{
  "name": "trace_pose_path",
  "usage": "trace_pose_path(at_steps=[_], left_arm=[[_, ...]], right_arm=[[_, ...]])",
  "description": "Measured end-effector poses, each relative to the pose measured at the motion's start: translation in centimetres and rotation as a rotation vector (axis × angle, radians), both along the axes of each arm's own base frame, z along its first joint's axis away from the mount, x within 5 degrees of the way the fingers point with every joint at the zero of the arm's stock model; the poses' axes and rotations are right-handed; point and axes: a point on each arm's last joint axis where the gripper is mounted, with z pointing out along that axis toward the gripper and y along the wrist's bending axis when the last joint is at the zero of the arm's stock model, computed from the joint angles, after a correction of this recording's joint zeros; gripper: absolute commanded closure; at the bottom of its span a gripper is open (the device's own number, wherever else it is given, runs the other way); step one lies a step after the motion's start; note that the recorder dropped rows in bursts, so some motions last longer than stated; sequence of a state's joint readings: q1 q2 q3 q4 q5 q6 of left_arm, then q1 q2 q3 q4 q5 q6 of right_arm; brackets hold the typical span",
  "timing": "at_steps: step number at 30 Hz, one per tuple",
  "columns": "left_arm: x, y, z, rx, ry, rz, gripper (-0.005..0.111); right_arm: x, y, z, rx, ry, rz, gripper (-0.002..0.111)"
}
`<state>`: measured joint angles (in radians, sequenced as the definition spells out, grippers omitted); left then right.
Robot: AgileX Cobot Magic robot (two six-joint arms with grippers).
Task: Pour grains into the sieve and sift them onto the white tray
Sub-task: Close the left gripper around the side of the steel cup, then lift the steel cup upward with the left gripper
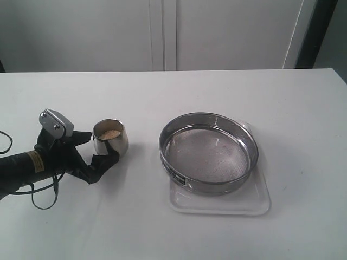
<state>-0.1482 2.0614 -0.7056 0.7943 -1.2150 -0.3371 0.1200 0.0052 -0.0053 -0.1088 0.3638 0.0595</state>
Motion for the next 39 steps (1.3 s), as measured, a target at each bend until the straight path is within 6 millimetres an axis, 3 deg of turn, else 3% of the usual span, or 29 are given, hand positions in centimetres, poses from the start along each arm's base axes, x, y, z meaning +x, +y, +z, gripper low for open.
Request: trace_pose_path(at_steps=[7,18,25,28,33,37,39], left_arm=[[0.8,-0.5,0.4,-0.014,-0.016,-0.03,0.002],[2.2,-3.4,1.7,-0.032,-0.096,-0.104,0.002],[2.9,-3.6,2.3,-0.036,-0.122,-0.089,0.002],[3.0,-3.6,2.0,-0.035,-0.116,-0.087,0.002],[2.9,-3.5,-0.5,-0.022,-0.05,-0.087,0.002],[2.8,-3.5,-0.6,-0.023,-0.046,-0.087,0.002],[2.9,-3.5,-0.6,-0.024,-0.046,-0.085,0.009]], right_arm=[[0.0,0.0,0.0,0.0,0.0,0.0,0.108],[0.0,0.0,0.0,0.0,0.0,0.0,0.108],[0.0,0.0,0.0,0.002,0.0,0.0,0.108],[0.0,0.0,0.0,0.002,0.0,0.0,0.108],[0.0,0.0,0.0,0.002,0.0,0.0,0.108],[0.0,0.0,0.0,0.002,0.0,0.0,0.108],[0.0,0.0,0.0,0.002,0.0,0.0,0.108]])
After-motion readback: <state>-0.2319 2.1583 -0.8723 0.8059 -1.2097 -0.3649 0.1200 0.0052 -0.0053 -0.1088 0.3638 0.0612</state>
